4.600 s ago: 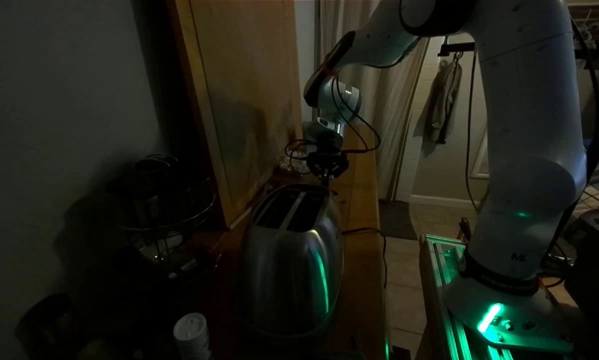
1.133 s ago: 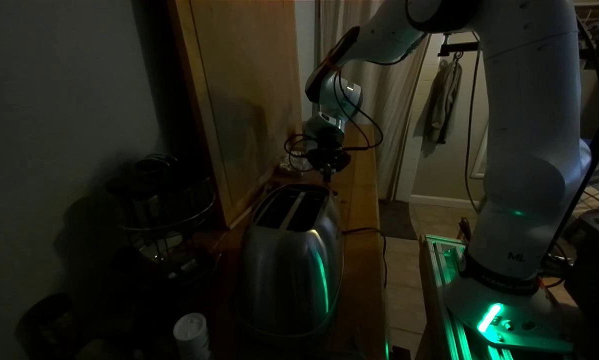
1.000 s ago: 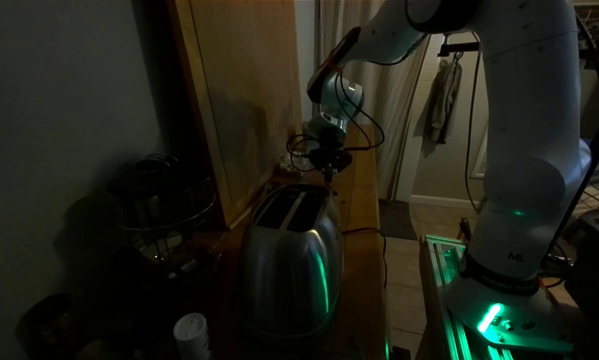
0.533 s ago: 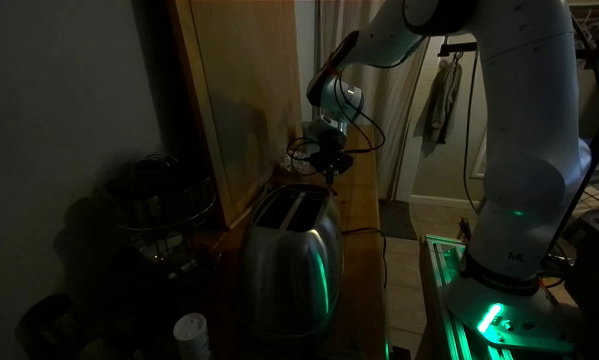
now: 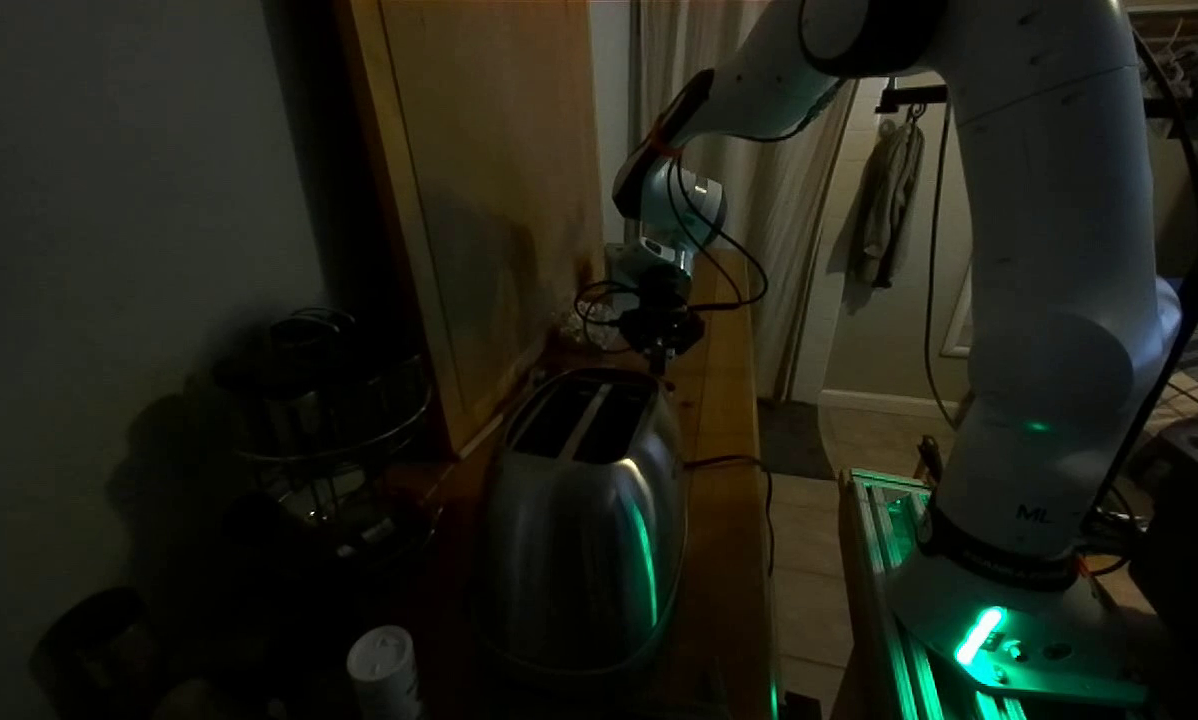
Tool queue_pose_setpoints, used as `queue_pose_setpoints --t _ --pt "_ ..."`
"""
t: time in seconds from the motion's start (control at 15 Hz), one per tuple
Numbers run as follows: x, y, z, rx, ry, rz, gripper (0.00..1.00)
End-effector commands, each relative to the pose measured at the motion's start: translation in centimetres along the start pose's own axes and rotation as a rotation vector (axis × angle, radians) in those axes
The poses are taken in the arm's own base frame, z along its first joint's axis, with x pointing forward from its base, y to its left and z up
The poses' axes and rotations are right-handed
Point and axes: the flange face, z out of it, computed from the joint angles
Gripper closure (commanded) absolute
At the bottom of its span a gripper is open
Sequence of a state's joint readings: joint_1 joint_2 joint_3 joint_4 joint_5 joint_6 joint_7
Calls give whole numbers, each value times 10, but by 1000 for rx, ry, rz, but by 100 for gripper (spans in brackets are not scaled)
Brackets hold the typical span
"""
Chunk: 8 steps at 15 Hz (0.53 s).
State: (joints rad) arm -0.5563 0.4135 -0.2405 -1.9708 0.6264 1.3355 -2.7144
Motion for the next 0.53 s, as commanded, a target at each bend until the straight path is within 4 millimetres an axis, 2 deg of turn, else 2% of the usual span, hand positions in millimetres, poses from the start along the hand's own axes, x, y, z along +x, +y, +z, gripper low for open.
queue_pose_setpoints --t 0.0,0.07,0.13,0.27,0.47 --pt "12 14 -4 9 3 -70 98" --pt "21 19 -4 20 37 -100 98" --pt "11 18 -7 -12 -3 -83 98" --pt "12 23 -9 -5 -2 -88 98" --pt "5 16 -10 -4 24 -69 98"
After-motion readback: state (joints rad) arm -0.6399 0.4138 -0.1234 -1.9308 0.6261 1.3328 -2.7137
